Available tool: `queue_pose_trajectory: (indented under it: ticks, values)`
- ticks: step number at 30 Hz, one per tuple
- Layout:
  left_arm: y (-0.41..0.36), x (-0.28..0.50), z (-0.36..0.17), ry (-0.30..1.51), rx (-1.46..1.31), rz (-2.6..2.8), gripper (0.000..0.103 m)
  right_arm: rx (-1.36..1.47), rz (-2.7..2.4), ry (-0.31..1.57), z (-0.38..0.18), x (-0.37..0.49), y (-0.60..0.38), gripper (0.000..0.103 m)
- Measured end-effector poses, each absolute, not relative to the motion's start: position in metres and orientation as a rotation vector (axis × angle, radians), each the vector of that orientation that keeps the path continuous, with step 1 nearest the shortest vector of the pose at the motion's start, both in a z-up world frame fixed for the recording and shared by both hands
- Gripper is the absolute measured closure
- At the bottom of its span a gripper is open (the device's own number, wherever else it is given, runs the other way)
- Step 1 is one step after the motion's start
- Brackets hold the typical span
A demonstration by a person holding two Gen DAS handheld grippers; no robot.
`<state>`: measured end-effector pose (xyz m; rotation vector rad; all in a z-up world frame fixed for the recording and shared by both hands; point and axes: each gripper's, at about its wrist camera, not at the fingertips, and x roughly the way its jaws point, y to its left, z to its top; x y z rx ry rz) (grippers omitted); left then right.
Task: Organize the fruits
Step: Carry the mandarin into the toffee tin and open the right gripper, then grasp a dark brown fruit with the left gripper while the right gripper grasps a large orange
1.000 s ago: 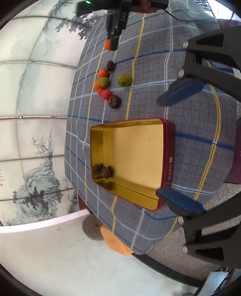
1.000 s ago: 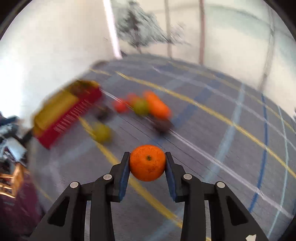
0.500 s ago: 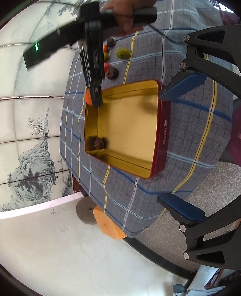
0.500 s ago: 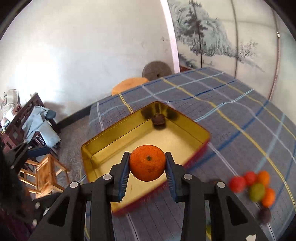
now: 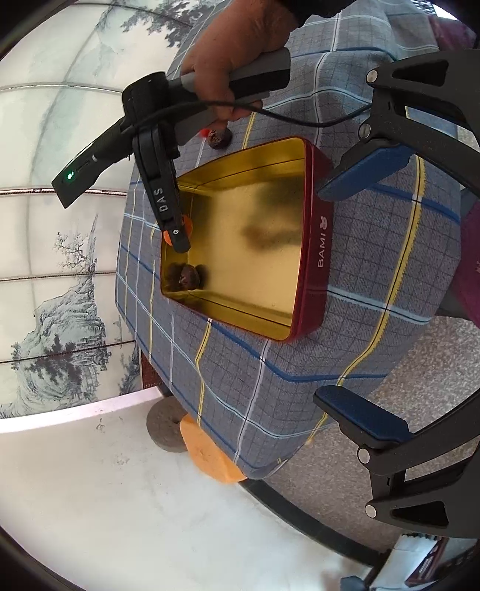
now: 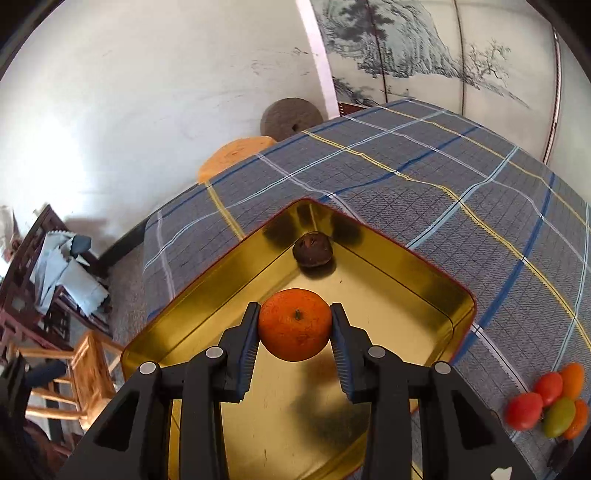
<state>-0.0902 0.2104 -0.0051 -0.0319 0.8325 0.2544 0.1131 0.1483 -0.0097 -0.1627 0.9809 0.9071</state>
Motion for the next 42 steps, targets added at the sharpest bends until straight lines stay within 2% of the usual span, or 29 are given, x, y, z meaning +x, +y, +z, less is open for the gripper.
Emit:
queue_pose_trajectory:
  ticks: [9, 13, 14, 18, 22, 28, 33, 42]
  values:
    - [0.213, -0.088, -0.015, 0.883, -0.043, 0.242, 0.003, -0.121, 0.929, 0.977, -0.005, 0.116, 0.171, 0.066]
    - [0.210, -0.088, -0.015, 0.879, -0.035, 0.243, 0.003, -0.010, 0.980, 0.899, 0.013, 0.111, 0.159, 0.034]
    - [0.210, -0.088, -0.015, 0.882, -0.036, 0.239, 0.003, 0.003, 0.979, 0.882, 0.017, 0.110, 0.156, 0.032]
    - [0.205, -0.089, -0.014, 0.875, -0.027, 0.225, 0.003, 0.093, 0.981, 0.824, 0.034, 0.097, 0.115, 0.032]
    - [0.195, -0.089, -0.011, 0.859, 0.001, 0.193, 0.003, 0.052, 0.918, 0.764, 0.035, 0.063, 0.057, 0.032]
    - [0.172, -0.087, -0.007, 0.844, 0.047, 0.104, 0.003, -0.073, 0.662, 0.801, 0.001, 0.021, -0.056, 0.032]
    - [0.146, -0.081, -0.002, 0.839, 0.116, 0.024, 0.003, -0.056, 0.493, 0.849, -0.021, 0.004, -0.136, 0.032]
    - [0.107, -0.024, 0.026, 0.850, 0.151, -0.205, 0.003, 0.028, 0.285, 0.871, -0.046, 0.015, -0.230, 0.021]
